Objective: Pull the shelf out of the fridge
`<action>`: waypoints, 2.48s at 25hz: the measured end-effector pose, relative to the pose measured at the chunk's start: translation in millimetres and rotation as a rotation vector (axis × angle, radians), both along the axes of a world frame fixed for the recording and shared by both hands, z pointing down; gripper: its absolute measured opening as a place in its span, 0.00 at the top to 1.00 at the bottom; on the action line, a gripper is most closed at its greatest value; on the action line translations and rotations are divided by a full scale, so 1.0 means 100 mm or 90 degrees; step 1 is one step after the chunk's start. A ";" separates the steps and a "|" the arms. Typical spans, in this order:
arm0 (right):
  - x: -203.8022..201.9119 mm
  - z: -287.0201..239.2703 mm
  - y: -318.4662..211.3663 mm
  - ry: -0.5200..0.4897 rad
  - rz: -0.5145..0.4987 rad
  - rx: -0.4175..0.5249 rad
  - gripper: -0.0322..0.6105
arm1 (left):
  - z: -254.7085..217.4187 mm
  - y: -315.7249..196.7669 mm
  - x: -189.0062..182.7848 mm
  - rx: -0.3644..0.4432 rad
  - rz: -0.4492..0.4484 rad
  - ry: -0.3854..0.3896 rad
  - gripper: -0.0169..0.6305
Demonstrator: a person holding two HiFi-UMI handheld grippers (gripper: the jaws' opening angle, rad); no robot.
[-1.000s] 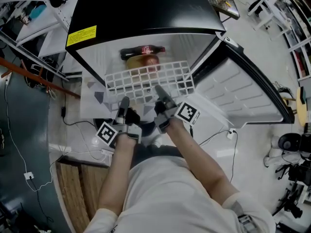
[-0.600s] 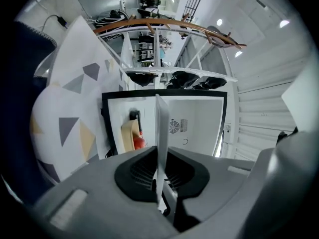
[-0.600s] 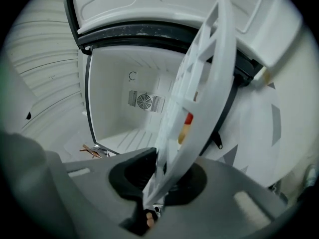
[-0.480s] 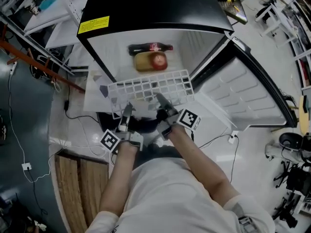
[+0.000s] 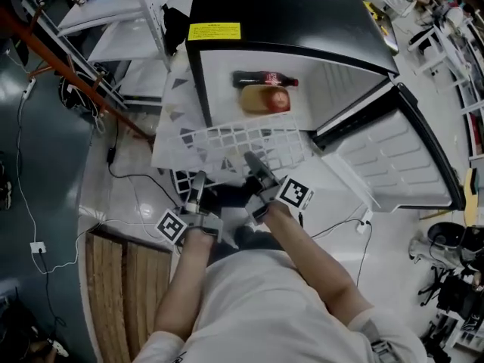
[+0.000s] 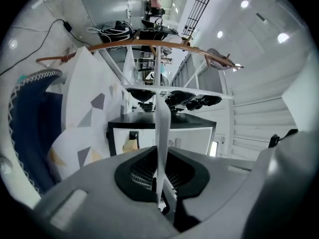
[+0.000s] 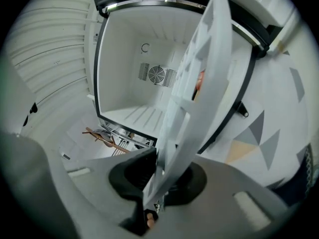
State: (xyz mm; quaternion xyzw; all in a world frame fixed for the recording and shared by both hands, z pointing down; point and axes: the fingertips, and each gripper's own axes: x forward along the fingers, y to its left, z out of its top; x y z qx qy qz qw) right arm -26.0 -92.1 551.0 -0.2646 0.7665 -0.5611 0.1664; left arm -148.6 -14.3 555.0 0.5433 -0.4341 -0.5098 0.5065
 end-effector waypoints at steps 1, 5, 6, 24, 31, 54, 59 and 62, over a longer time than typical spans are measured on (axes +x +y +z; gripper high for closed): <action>-0.10 -0.04 0.04 0.000 -0.005 0.009 0.88 | -0.02 0.05 -0.09 0.003 -0.002 0.000 0.92; -0.46 -0.14 0.19 0.003 -0.028 0.030 0.88 | -0.08 0.22 -0.43 0.014 -0.014 0.006 0.92; -0.54 -0.15 0.23 0.005 -0.034 0.032 0.88 | -0.09 0.26 -0.51 0.018 -0.019 0.004 0.92; -2.00 -0.71 0.82 -0.033 -0.141 0.114 0.88 | -0.62 1.02 -1.84 0.103 -0.106 -0.033 0.92; -2.44 -1.16 0.94 -0.064 -0.175 0.161 0.88 | -1.04 1.16 -2.26 0.153 -0.138 -0.068 0.92; -2.67 -2.10 0.75 -0.102 -0.249 0.297 0.87 | -1.93 1.07 -2.41 0.268 -0.228 -0.136 0.92; -2.64 -2.12 0.70 -0.109 -0.256 0.298 0.87 | -1.98 1.04 -2.38 0.270 -0.231 -0.141 0.92; -2.63 -2.12 0.70 -0.114 -0.260 0.297 0.87 | -1.98 1.04 -2.36 0.269 -0.234 -0.146 0.92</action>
